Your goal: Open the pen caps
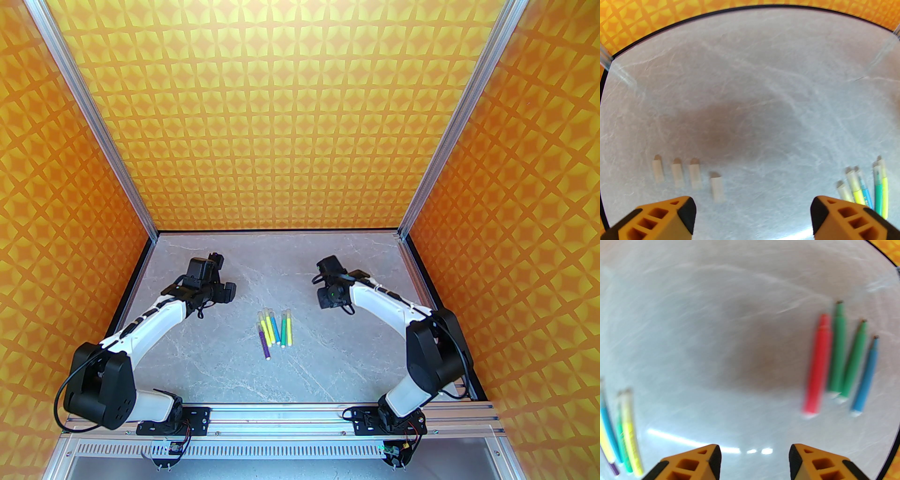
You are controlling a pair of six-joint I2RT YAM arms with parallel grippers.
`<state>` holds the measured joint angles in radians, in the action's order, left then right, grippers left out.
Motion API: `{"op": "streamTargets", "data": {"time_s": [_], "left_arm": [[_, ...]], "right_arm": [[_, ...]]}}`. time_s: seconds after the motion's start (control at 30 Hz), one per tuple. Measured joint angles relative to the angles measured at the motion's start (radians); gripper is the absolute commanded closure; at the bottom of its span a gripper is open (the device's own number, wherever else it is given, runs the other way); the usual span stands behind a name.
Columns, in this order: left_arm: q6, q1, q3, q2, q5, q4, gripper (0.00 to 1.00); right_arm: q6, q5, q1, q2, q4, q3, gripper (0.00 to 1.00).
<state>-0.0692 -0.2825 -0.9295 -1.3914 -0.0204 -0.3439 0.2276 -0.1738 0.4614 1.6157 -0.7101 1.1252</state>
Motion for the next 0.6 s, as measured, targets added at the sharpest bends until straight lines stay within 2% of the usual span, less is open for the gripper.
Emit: {"op": "streamTargets", "data": {"time_s": [0.3,0.6], "left_arm": [[0.018,0.0,0.112,0.069,0.071,0.126,0.08],[0.041,0.0,0.165,0.084,0.1,0.208,0.07]], "right_arm": [[0.162,0.117,0.111,-0.067,0.026,-0.088,0.43],[0.278,0.135,0.244,0.01,0.026,-0.075,0.41]]}}
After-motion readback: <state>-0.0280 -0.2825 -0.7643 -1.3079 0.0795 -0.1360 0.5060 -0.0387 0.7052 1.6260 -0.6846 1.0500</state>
